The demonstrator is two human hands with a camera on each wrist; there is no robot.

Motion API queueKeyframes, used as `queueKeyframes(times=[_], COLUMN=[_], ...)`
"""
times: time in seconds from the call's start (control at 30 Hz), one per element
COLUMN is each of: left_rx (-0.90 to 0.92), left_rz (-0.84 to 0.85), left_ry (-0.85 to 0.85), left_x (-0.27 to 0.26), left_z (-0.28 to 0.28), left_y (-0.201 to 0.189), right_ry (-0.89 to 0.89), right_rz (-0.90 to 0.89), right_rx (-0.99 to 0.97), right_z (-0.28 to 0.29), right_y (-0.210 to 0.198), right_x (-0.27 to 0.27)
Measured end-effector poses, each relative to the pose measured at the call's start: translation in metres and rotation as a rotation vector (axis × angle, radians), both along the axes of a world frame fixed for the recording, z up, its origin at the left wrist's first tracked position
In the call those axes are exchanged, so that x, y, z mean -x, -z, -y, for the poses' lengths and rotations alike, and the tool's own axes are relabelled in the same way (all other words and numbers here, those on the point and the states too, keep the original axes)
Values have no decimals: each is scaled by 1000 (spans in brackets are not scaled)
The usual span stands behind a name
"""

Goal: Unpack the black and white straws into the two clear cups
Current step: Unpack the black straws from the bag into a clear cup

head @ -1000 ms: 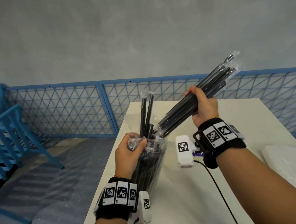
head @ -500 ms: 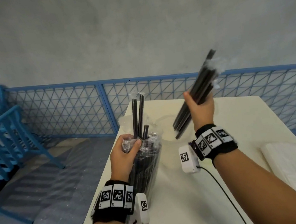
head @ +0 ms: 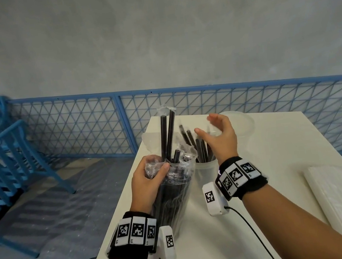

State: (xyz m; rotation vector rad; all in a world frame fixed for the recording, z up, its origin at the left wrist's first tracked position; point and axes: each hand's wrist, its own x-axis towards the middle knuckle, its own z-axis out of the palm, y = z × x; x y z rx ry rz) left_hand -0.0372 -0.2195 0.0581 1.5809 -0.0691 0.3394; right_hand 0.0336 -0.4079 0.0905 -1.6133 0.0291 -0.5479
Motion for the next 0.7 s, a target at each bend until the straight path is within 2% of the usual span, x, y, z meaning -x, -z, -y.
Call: queueKeyframes(times=[0.07, 0.13, 0.2, 0.3, 0.43, 0.57, 0.63, 0.7], left_rx=[20, 64, 88, 113, 145, 42, -19, -40], left_rz=[6, 21, 70, 113, 29, -23, -82, -129], left_ry=[2, 1, -26, -13, 133, 211, 158, 87], left_x=[2, 3, 3, 5, 8, 10, 11, 11], left_z=[0, 0, -2, -3, -10, -15, -16, -16], left_y=[-1, -2, -3, -2, 10, 16, 16, 17], right_ry=[122, 76, -58, -245, -382, -470, -473, -389], right_rz=[176, 294, 218, -31, -156, -248, -246, -181], right_rx=[137, 230, 371, 498, 414, 267, 399, 608], right_z=[-5, -14, -22, -30, -36, -39, -36, -35], right_y=[-11, -18, -14, -3, -5, -7, -4, -2], right_x=[16, 36, 49, 56, 60, 64, 62, 63])
